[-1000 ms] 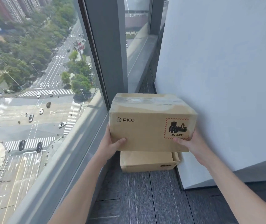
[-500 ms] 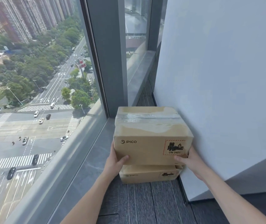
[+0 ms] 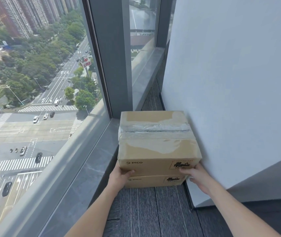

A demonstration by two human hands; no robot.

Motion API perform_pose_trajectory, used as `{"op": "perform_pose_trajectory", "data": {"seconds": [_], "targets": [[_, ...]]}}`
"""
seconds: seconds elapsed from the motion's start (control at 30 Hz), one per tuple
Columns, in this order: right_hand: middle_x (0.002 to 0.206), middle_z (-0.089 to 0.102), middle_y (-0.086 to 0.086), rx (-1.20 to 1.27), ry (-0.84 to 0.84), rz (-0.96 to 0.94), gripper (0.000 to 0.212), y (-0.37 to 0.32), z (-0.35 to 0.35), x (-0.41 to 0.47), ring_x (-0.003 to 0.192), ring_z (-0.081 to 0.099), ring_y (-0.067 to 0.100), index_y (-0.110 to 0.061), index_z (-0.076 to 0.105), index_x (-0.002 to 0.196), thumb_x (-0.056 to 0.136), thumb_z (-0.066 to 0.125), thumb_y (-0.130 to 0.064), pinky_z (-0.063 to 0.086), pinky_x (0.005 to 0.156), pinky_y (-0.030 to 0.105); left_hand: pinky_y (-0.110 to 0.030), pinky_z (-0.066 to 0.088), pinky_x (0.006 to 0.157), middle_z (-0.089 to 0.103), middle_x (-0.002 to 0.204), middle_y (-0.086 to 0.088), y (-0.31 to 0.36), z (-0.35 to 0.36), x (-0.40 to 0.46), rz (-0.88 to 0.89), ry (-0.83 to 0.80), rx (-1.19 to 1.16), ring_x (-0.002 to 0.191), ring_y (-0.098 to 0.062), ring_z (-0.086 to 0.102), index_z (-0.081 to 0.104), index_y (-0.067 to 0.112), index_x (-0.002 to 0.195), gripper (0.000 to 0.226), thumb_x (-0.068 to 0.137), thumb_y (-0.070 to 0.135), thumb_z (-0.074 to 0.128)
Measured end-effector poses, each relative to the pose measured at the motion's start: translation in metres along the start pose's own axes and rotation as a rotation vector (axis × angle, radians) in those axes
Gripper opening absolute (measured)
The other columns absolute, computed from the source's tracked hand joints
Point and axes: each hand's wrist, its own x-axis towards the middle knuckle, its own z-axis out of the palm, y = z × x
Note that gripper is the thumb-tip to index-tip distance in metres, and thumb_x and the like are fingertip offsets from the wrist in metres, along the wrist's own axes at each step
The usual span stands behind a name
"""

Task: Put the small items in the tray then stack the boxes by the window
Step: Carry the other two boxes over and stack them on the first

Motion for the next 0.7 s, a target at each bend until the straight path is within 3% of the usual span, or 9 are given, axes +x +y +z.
{"op": "perform_pose_trajectory", "data": {"seconds": [0.1, 0.17, 0.3, 0.4, 0.53, 0.7], "targets": [[0.114, 0.073, 0.002, -0.025, 0.031, -0.009, 0.052, 0.003, 0.000, 0.005, 0.107, 0.065, 0.015, -0.016, 0.060, 0.122, 0.077, 0.082, -0.003, 0.047, 0.089, 0.031, -0.035, 0.049, 0.096, 0.067, 0.117, 0.006, -0.001, 0.000, 0.001, -0.017, 0.005, -0.016, 0.112, -0.020, 0.061, 0.052, 0.027, 0.133, 0.058, 0.083, 0.024, 0.081], [0.114, 0.074, 0.003, -0.030, 0.042, -0.011, 0.052, 0.003, 0.001, 0.006, 0.107, 0.066, 0.017, -0.014, 0.060, 0.123, 0.077, 0.082, -0.003, 0.049, 0.088, 0.032, -0.038, 0.050, 0.098, 0.066, 0.117, 0.007, -0.002, 0.001, 0.000, -0.020, 0.009, -0.031, 0.112, -0.020, 0.061, 0.052, 0.029, 0.133, 0.058, 0.083, 0.023, 0.081], [0.115, 0.075, 0.008, -0.045, 0.027, -0.022, 0.051, 0.007, -0.002, 0.013, 0.110, 0.068, 0.025, -0.008, 0.063, 0.124, 0.076, 0.082, -0.003, 0.051, 0.101, 0.047, -0.038, 0.050, 0.095, 0.064, 0.109, 0.017, -0.004, 0.002, -0.002, 0.011, 0.028, -0.061, 0.105, -0.014, 0.061, 0.047, 0.039, 0.122, 0.056, 0.083, 0.018, 0.081], [0.114, 0.076, 0.005, -0.069, 0.016, -0.027, 0.054, 0.013, -0.006, 0.018, 0.112, 0.068, 0.025, -0.009, 0.063, 0.125, 0.075, 0.083, -0.004, 0.049, 0.104, 0.050, -0.034, 0.051, 0.088, 0.064, 0.108, 0.016, -0.004, 0.001, -0.004, 0.029, 0.034, -0.078, 0.101, -0.008, 0.061, 0.044, 0.043, 0.111, 0.055, 0.082, 0.015, 0.081], [0.113, 0.076, 0.007, -0.089, 0.028, -0.045, 0.051, 0.013, -0.005, 0.017, 0.109, 0.070, 0.025, -0.006, 0.062, 0.126, 0.078, 0.080, 0.000, 0.053, 0.098, 0.044, -0.027, 0.052, 0.071, 0.063, 0.107, 0.014, -0.003, -0.001, -0.006, 0.049, 0.023, -0.085, 0.093, -0.003, 0.059, 0.042, 0.047, 0.097, 0.053, 0.083, 0.015, 0.081], [0.115, 0.075, 0.003, -0.123, 0.010, -0.059, 0.050, 0.016, -0.005, 0.018, 0.109, 0.070, 0.020, -0.008, 0.062, 0.125, 0.079, 0.080, 0.001, 0.053, 0.093, 0.034, -0.030, 0.050, 0.084, 0.064, 0.114, 0.010, -0.007, -0.003, -0.005, 0.052, 0.006, -0.112, 0.105, -0.008, 0.060, 0.042, 0.046, 0.103, 0.057, 0.082, 0.010, 0.081]]}}
